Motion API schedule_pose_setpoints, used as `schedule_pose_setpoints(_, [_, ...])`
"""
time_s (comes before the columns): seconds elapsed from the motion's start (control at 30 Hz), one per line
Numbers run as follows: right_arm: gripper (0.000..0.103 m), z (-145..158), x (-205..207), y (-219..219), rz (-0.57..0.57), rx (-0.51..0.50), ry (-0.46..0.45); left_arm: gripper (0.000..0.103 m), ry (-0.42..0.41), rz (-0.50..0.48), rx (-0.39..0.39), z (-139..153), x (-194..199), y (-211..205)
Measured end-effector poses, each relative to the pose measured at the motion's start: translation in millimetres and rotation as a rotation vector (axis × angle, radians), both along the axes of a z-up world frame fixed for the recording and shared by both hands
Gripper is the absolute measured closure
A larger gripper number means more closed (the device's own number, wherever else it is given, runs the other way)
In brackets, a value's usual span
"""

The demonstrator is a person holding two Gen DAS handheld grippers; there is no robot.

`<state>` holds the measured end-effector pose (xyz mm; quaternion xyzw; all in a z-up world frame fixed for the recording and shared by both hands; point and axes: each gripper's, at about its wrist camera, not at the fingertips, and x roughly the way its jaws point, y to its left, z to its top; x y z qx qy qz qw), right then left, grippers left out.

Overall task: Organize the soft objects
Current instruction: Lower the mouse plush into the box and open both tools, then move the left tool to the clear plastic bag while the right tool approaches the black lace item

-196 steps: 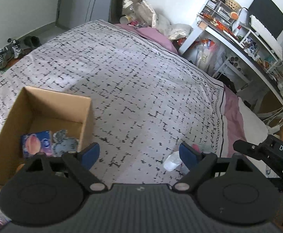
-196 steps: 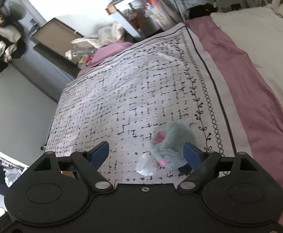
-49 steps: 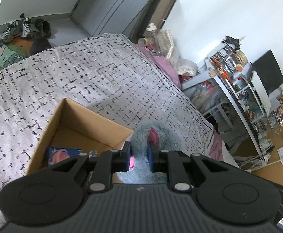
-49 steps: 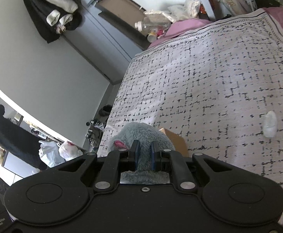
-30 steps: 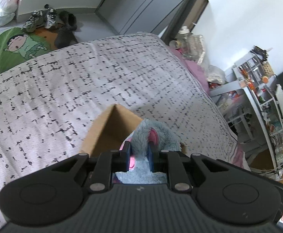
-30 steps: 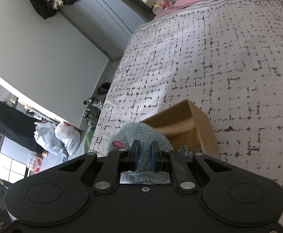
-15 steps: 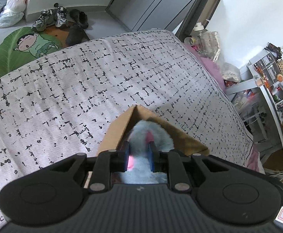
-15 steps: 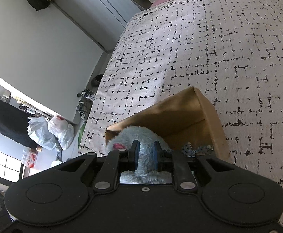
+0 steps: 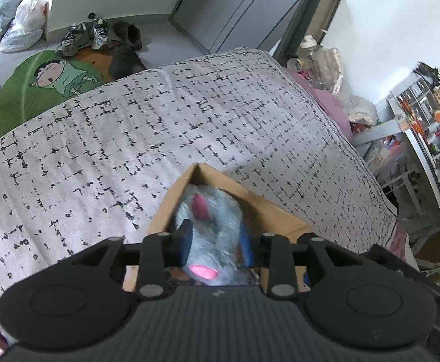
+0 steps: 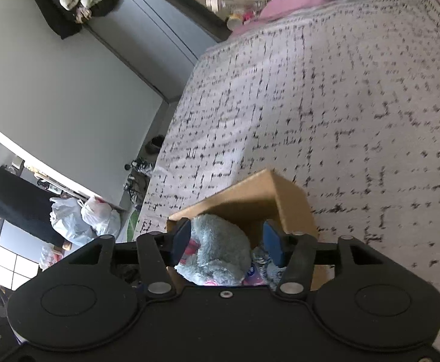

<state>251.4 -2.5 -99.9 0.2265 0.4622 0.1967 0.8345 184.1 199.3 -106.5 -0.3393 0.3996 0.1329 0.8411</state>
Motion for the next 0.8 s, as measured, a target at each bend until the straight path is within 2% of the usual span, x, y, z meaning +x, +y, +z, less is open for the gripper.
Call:
schedule_pose_setpoints(0.1, [0.043, 9.3, -2.3, -14.0, -0.011, -0.016, -0.021, 0.052, 0.015, -0.016, 0.018, 5.5, 1.5, -11.2])
schedule_pose_setpoints(0.2, [0.036, 17.2, -5.8, -31.9, -0.042, -0.047, -0.048, 0.049, 0.015, -0.029, 0.026, 12.0, 1.8, -24.0])
schedule_pose_setpoints(0.33, [0.024, 23.5, -7.2, -60.6, -0.086, -0.076, -0.062, 0.039, 0.010, -0.043, 0.038, 20.5, 1.6, -41.2])
schedule_pose_setpoints(0.47, [0.020, 26.4, -9.0, -85.5, -0.105, -0.099, -0.072, 0.037, 0.002, -0.052, 0.058, 31.1, 0.5, -56.7])
schedule_pose_setpoints(0.57, [0.016, 28.8, -11.6, -102.3, -0.118, -0.111, -0.075, 0.030, -0.006, -0.066, 0.068, 37.5, 1.3, -67.4])
schedule_pose_setpoints(0.8, [0.009, 32.5, -15.4, -140.1, -0.157, -0.123, -0.066, 0.029, -0.007, -0.094, 0.085, 47.0, 4.4, -95.1])
